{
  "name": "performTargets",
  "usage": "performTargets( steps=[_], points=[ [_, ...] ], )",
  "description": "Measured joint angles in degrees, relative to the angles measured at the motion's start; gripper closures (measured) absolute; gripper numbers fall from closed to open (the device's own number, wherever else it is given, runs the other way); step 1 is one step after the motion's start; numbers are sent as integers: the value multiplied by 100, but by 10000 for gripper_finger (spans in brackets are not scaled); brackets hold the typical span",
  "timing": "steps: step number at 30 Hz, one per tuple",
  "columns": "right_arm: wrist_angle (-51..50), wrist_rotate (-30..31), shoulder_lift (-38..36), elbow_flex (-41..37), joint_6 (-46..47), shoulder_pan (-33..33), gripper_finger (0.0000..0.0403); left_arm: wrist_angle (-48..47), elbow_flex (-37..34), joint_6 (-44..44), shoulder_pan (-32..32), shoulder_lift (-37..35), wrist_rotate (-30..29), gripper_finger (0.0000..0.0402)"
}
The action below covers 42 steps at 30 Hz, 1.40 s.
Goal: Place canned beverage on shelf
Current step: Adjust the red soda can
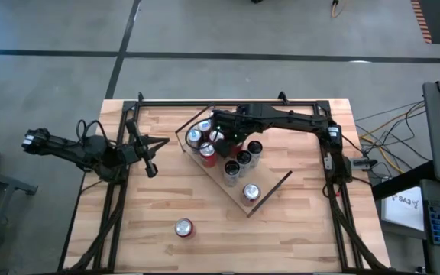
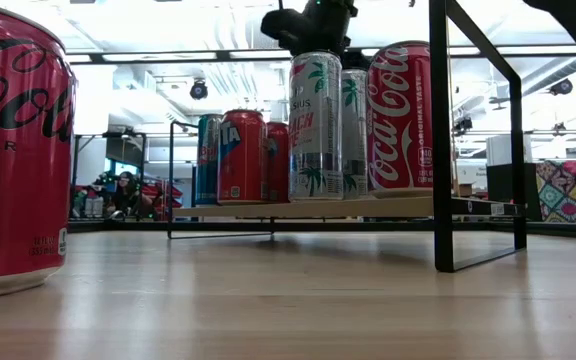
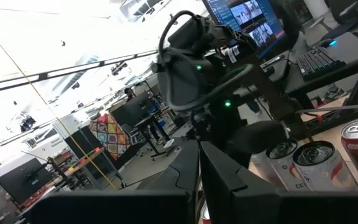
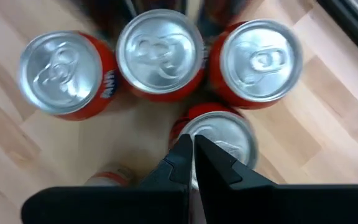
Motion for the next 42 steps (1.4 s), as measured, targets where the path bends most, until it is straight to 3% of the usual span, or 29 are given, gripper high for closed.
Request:
performTargets(
  steps=[14,33,42],
  points=[
    [-1012,16,-9,138,105,-715,394,-3,0,9,0,8,-2,402],
    [-516,128,4,-311,-48,-792,394,-3,0,63,0,8,-2,402],
    [-130,-297,13,-471,20,-626,394,-5,2,63,0,10,-4,402]
  ],
)
